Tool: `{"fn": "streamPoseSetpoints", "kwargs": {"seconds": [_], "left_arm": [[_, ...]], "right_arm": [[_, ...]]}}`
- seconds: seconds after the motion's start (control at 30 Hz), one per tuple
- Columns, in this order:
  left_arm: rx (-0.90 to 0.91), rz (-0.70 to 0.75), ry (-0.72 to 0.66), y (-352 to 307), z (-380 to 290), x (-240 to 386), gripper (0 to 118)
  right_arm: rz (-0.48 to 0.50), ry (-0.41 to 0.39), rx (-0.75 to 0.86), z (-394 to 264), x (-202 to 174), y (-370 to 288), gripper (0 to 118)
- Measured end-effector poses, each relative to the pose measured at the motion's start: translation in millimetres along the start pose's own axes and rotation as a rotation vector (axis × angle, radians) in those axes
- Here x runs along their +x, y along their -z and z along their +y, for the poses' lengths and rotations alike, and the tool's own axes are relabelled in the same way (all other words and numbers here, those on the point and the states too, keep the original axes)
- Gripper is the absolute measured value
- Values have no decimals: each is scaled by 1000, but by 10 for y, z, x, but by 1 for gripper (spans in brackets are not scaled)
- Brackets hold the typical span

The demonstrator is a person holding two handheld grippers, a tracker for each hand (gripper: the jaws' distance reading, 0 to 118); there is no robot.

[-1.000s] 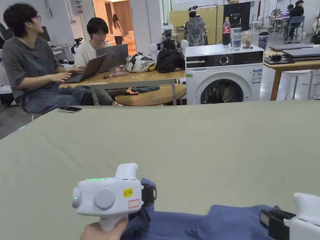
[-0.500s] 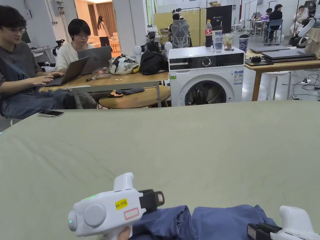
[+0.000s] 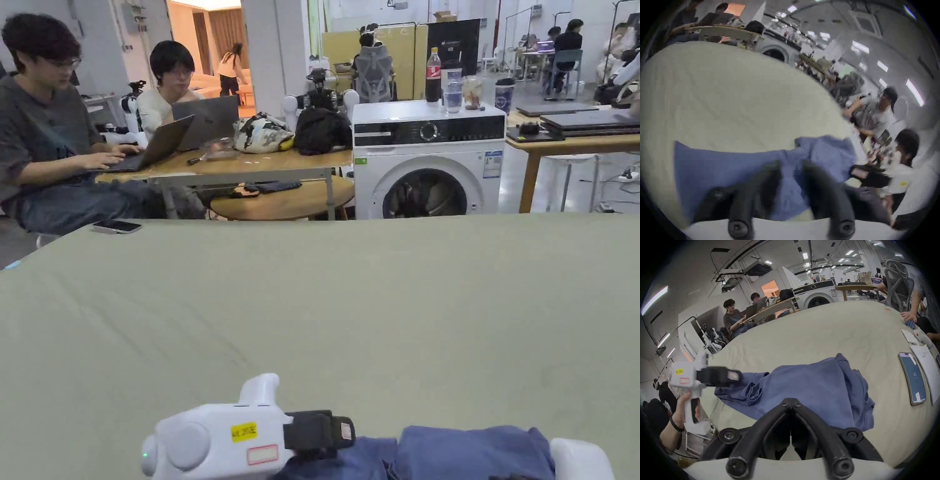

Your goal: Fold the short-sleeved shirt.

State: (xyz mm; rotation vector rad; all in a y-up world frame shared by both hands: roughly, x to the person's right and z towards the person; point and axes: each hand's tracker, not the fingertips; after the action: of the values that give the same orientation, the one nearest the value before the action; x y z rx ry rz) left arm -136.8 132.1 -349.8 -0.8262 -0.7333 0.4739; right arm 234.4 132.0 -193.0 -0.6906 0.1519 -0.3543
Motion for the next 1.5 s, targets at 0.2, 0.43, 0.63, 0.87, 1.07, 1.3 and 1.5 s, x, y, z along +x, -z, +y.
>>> {"fn": "streamPoseSetpoints", "kwargs": {"seconds": [0.2,0.43,0.63,0.87,1.07,1.3,1.5], "left_arm": [[59,53,-293,-696,119,-834,70],[5,-75,-572,-151,-280,-1192,69],[46,-61,-561,-108,-299,-1052,10],[151,162,-170,-898,321,-405,10],[53,65,23,-272,339,539,9],[-216,96,180,1148,-6,1218,9],[-134,-105,274,1077,-11,1450,55]], "right_arm": [[28,11,5,52,-44,62,0],[13,7,-19,-57,-42,7,0],[-10,47,-13,-70,68,-51,0],[-3,30,12,-3,81,-86,0],[-8,60,50,-35,147,-166,0],[-45,96,94,-201,339,-490,0],[-82,185,96,-349,686,-567,0]]}}
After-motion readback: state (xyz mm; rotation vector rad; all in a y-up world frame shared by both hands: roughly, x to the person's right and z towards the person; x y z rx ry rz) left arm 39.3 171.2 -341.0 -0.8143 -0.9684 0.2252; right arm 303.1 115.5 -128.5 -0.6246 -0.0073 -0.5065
